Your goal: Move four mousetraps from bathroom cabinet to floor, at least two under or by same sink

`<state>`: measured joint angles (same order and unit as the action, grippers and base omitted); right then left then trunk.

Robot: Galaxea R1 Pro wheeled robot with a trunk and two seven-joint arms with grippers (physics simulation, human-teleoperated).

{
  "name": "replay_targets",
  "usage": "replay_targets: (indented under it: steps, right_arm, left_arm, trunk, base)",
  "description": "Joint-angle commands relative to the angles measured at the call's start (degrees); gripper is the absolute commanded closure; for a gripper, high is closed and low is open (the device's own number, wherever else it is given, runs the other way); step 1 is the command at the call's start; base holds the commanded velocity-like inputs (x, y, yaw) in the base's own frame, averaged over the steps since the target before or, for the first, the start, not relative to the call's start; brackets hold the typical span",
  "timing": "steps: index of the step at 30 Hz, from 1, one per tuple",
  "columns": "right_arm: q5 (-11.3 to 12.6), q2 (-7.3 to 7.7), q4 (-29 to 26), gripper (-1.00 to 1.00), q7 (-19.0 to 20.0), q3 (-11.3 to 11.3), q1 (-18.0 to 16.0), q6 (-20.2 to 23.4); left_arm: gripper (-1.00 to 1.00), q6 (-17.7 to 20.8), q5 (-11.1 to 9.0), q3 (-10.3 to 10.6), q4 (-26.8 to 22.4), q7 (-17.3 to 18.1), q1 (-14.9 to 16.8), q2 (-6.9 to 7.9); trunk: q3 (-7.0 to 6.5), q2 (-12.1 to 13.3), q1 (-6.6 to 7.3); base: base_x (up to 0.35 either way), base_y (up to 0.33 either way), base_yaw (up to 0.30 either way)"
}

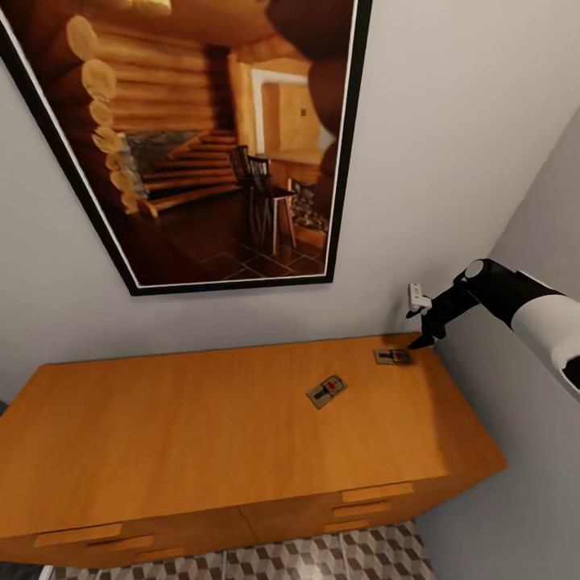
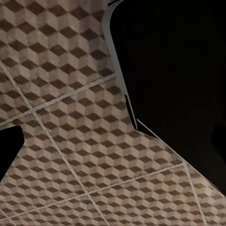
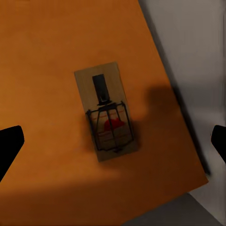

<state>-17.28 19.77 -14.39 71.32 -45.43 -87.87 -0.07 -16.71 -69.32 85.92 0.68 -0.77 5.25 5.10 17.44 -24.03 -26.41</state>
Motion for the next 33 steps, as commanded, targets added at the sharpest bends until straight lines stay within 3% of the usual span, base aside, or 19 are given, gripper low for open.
replay_targets:
  steps: [1, 33]
  right_arm:
    - [-0.6, 0.01, -0.1, -1.0, 0.2, 0.3, 0.0, 0.0]
    - [-0.6, 0.03, 1.2, -1.0, 0.1, 0.3, 0.0, -0.6]
  left_arm:
    - [-1.0, -0.2, -0.3, 0.5, 0.0, -0.1, 0.0, 0.0]
    - [-1.0, -0.2, -0.3, 0.5, 0.0, -0.1, 0.0, 0.0]
  trunk:
    - [0.09, -0.1, -0.03]
    - [0.09, -0.1, -0.03]
  base:
    - [0.03, 0.0, 0.0]
    - [0.003, 0.0, 0.0]
